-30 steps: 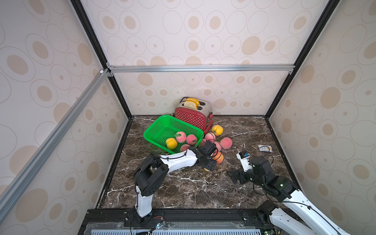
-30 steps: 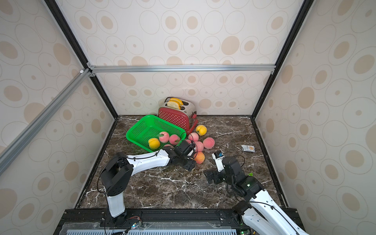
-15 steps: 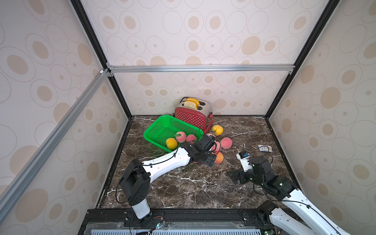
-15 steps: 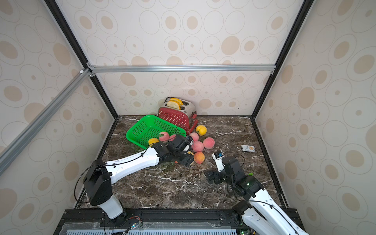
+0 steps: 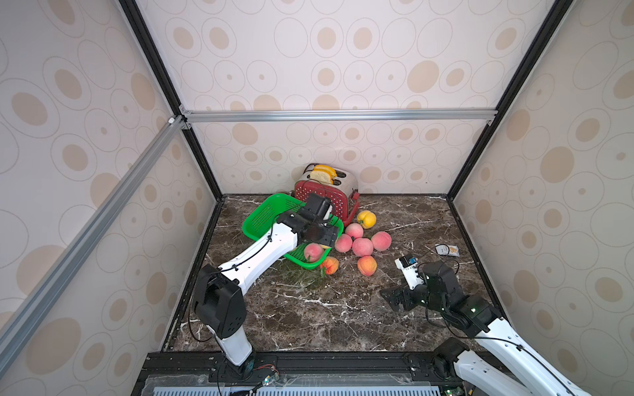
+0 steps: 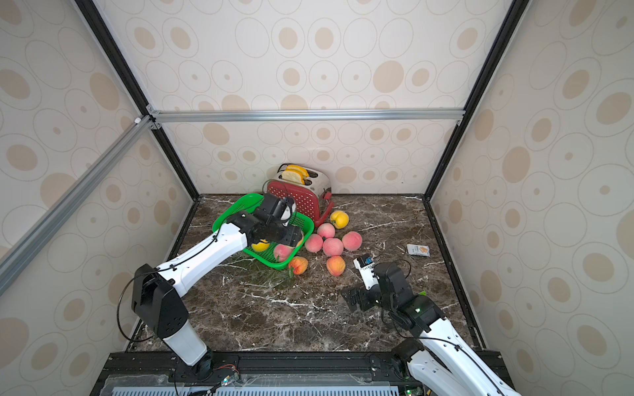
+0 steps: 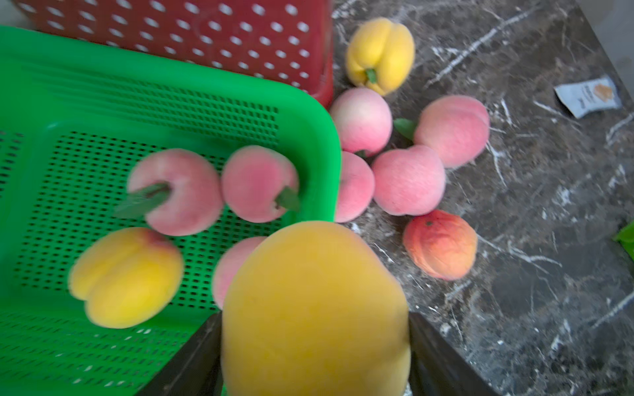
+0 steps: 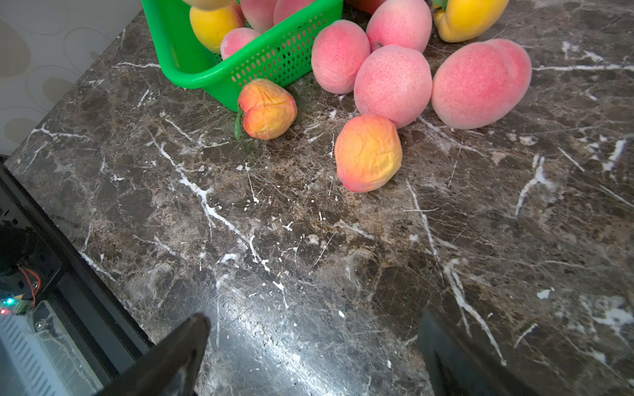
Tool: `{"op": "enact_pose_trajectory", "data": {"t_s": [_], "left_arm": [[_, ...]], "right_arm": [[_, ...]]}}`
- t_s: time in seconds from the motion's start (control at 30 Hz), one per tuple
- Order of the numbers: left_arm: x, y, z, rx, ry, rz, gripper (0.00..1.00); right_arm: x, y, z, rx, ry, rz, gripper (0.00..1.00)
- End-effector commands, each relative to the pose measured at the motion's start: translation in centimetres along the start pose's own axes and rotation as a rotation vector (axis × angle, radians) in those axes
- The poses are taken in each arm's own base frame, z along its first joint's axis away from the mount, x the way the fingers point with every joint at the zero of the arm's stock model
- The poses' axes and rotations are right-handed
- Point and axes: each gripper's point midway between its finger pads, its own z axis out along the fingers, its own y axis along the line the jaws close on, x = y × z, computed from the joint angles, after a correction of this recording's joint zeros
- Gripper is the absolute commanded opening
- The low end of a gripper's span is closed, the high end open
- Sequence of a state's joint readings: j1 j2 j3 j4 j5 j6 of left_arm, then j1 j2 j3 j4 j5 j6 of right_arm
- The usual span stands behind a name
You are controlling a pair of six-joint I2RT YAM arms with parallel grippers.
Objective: Put the peaches into the basket
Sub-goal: Pick up the peach from the center of the board, then place the peach in the basket.
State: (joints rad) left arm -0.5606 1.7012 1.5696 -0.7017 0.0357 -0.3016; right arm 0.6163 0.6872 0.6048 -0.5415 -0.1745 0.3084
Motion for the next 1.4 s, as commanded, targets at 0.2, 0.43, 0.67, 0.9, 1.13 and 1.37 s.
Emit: {"op": "enact_pose_trajectory", "data": {"t_s": [0.2,0.43,0.67,0.9,1.13,1.37], "left_arm": [[-2.5,10.2,0.5,-0.187,0.037,-0.075,0.73],[-3.0,15.9,1.2,-0.293,0.062,-0.148,0.73],[-1.9,19.0,2.7,-0.371,0.084,-0.197,0.73],[-0.5,21.6,4.8,-0.432,0.101,-0.254,0.74],[0.1,23.1,6.0,-0.461,0.113,-0.282,0.74],[1.7,24.3,7.0,-0.470,0.154,-0.312,0.74]], "right_arm": [[-2.9,1.1,-0.3,-0.045,-0.058,-0.079,1.00],[-3.3,1.3,0.1,-0.062,-0.062,-0.081,1.00],[-2.8,1.3,0.4,-0.063,-0.046,-0.088,1.00],[-3.0,1.4,0.4,-0.068,-0.051,-0.096,1.00],[-2.6,1.3,0.7,-0.069,-0.040,-0.097,1.00],[-2.6,1.3,0.9,-0.071,-0.037,-0.098,1.00]]}}
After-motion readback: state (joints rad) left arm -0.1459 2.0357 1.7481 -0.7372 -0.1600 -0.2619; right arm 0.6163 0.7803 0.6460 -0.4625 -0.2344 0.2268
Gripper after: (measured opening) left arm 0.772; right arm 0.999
